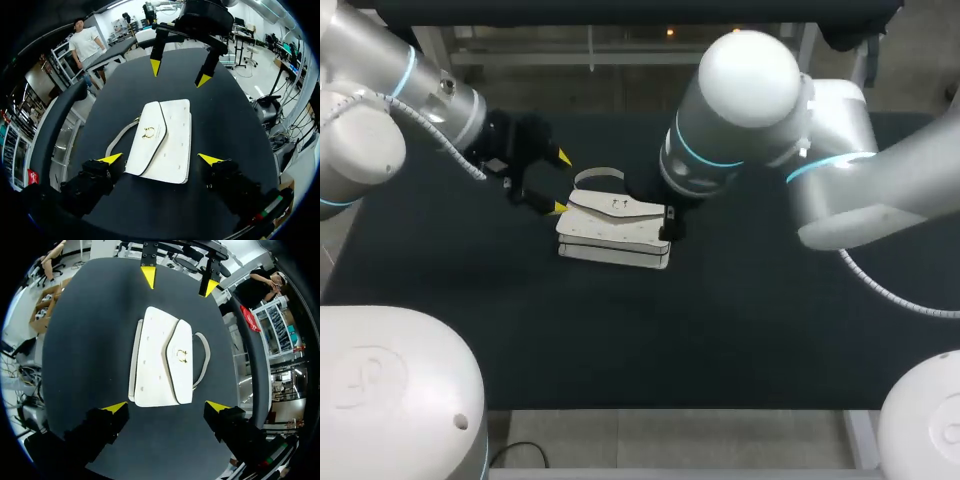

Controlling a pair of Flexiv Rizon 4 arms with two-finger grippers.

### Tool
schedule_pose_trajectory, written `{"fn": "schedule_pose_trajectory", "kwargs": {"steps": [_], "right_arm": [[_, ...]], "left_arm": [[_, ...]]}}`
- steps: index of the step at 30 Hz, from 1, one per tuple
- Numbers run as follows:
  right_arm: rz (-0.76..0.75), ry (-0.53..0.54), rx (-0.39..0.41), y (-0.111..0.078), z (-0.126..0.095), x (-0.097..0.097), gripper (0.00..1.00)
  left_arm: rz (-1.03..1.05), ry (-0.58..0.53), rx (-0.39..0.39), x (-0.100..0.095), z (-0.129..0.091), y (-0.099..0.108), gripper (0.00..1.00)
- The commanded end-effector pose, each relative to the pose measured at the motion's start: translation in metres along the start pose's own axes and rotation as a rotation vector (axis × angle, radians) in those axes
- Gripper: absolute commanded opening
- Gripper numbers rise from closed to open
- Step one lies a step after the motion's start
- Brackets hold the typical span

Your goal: Pick up the bag, open it, inspect its contents, close it, and place it on the opposite side

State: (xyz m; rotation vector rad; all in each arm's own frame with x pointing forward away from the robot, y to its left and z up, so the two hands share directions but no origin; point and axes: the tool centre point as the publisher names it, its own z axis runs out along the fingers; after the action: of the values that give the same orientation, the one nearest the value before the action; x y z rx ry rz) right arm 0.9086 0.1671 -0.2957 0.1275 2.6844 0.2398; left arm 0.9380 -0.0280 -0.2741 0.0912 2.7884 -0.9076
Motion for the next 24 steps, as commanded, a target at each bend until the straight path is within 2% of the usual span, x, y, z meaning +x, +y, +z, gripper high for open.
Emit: {"fn": "schedule_pose_trajectory", "kwargs": {"steps": [1, 17, 18, 20, 21, 23, 24], "right_arm": [[0.038, 0.246, 0.029, 0.003, -0.01, -0.012, 1.0], [0.038, 0.246, 0.029, 0.003, -0.01, -0.012, 1.0], [0.176, 0.281, 0.073, 0.008, -0.008, -0.017, 1.0], [0.287, 0.344, 0.059, 0.006, -0.006, -0.023, 1.0], [0.446, 0.395, 0.094, 0.006, -0.004, -0.029, 1.0], [0.621, 0.451, 0.071, 0.001, -0.005, -0.033, 1.0], [0.697, 0.48, 0.082, -0.001, -0.005, -0.034, 1.0]], "left_arm": [[-0.065, 0.101, -0.127, -0.004, -0.005, -0.007, 1.0], [-0.065, 0.101, -0.127, -0.004, -0.005, -0.007, 1.0], [-0.203, 0.067, -0.126, -0.01, -0.003, -0.012, 1.0], [-0.399, 0.093, -0.1, -0.017, -0.006, -0.018, 1.0], [-0.574, 0.105, -0.131, -0.023, -0.01, -0.018, 1.0], [-0.771, 0.126, -0.13, -0.026, -0.015, -0.018, 1.0], [-0.898, 0.096, -0.172, -0.027, -0.015, -0.019, 1.0]]}}
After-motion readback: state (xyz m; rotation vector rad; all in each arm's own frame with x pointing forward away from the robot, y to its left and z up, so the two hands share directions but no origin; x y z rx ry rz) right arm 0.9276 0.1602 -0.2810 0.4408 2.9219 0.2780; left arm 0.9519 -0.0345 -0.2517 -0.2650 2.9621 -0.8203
